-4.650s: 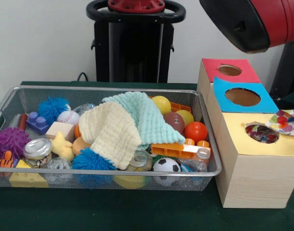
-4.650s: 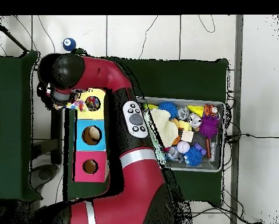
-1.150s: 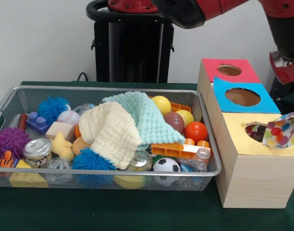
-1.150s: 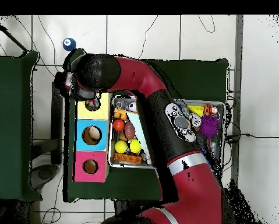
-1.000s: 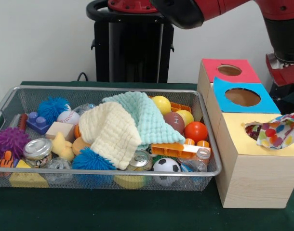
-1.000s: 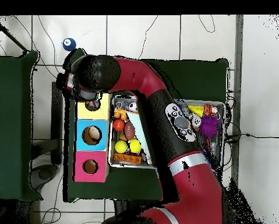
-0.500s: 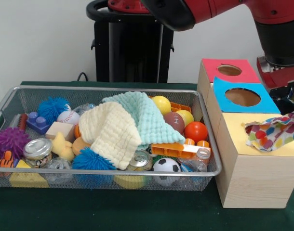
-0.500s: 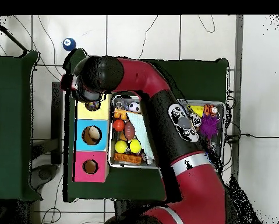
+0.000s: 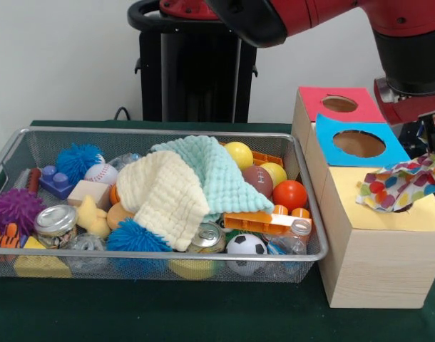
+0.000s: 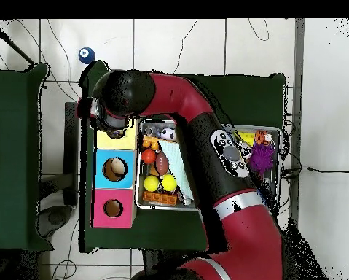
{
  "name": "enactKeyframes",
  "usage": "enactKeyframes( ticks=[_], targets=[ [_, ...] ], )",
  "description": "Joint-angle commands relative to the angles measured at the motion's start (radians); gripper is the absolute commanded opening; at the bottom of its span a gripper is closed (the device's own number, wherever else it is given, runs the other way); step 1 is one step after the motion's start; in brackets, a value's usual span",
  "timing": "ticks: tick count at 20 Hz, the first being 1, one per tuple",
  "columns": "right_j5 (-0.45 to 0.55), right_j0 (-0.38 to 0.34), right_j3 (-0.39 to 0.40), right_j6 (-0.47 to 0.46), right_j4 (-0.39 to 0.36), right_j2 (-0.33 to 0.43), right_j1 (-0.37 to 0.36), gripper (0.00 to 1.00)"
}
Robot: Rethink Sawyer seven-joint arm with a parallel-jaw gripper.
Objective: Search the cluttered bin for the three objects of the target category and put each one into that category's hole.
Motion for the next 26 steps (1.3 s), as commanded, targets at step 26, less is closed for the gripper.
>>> enactKeyframes(
  ticks=[26],
  targets=[
    [-0.157, -0.027, 0.234, -0.012, 0.075, 0.086, 0.011, 0.00]
  ],
)
